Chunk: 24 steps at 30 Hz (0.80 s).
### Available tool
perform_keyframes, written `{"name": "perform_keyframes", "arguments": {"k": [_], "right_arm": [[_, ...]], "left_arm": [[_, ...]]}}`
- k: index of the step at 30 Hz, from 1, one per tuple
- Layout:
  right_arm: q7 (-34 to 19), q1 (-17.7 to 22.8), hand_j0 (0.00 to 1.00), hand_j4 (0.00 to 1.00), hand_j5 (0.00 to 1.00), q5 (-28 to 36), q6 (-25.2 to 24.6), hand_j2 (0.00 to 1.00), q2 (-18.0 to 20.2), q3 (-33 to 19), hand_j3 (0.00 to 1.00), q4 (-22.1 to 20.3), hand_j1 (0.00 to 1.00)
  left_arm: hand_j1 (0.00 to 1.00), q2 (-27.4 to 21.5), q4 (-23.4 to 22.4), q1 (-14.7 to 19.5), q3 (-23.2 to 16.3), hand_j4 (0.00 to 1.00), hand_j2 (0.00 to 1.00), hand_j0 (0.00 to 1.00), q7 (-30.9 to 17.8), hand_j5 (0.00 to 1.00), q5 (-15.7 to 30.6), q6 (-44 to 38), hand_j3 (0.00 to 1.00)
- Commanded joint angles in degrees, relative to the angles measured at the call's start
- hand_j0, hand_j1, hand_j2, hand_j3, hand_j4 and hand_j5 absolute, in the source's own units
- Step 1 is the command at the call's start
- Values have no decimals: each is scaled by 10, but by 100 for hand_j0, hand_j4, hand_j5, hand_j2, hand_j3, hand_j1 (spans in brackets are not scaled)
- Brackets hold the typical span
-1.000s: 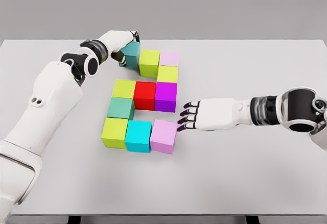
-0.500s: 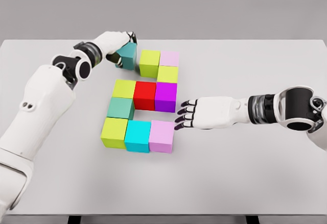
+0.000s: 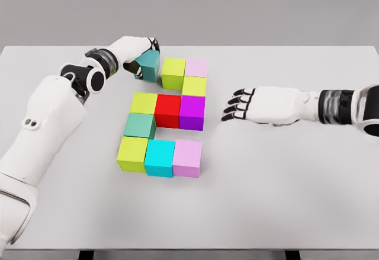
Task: Assemble the squares on the desktop into the number 2
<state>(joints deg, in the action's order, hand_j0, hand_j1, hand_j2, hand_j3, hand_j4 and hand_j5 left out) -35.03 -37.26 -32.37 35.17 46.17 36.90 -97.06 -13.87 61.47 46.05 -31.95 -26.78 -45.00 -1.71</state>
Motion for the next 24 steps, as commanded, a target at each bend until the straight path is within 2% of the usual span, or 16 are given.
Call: {"name": "perform_keyframes", "arguments": {"k": [1, 2, 3, 5, 7, 12, 18, 21, 24], "right_arm": [[0, 0, 100, 100, 100, 74, -2, 100, 7, -101, 100, 42, 100], [0, -1, 100, 100, 100, 99, -2, 100, 8, -126, 100, 54, 100], [0, -3, 100, 100, 100, 153, -2, 100, 14, -151, 100, 64, 100], [0, -2, 100, 100, 100, 241, -2, 100, 71, -159, 100, 55, 100], [0, 1, 100, 100, 100, 285, -2, 100, 115, -161, 100, 45, 100], [0, 11, 100, 100, 100, 335, -2, 100, 121, -162, 100, 36, 100], [0, 12, 100, 100, 100, 336, -2, 100, 116, -177, 100, 13, 100], [0, 73, 100, 100, 100, 334, -2, 100, 115, -175, 100, -8, 100], [0, 89, 100, 100, 100, 335, -2, 100, 114, -174, 100, -16, 100]], "left_arm": [[69, 0, -1, 0, 0, 69, 69, 69, 1, 69, 1, 0, 69], [72, 0, -3, 0, 0, 72, 72, 72, 1, 72, 1, 0, 72], [77, 0, -3, 0, 1, 77, 77, 77, 1, 77, 1, 0, 77], [79, -1, -3, -1, 1, 79, 79, 79, 1, 79, 1, -1, 79], [81, 0, -3, -1, 7, 81, 81, 81, 1, 81, 1, 0, 81], [85, 0, -3, -3, 7, 85, 85, 85, 1, 85, 1, -1, 85], [91, 0, -1, -3, 7, 91, 91, 91, 1, 91, 1, -2, 91], [91, 0, 0, -4, 7, 91, 91, 91, 1, 91, 1, -2, 91], [92, 0, 0, -7, 7, 92, 92, 92, 1, 92, 1, -2, 92]]}}
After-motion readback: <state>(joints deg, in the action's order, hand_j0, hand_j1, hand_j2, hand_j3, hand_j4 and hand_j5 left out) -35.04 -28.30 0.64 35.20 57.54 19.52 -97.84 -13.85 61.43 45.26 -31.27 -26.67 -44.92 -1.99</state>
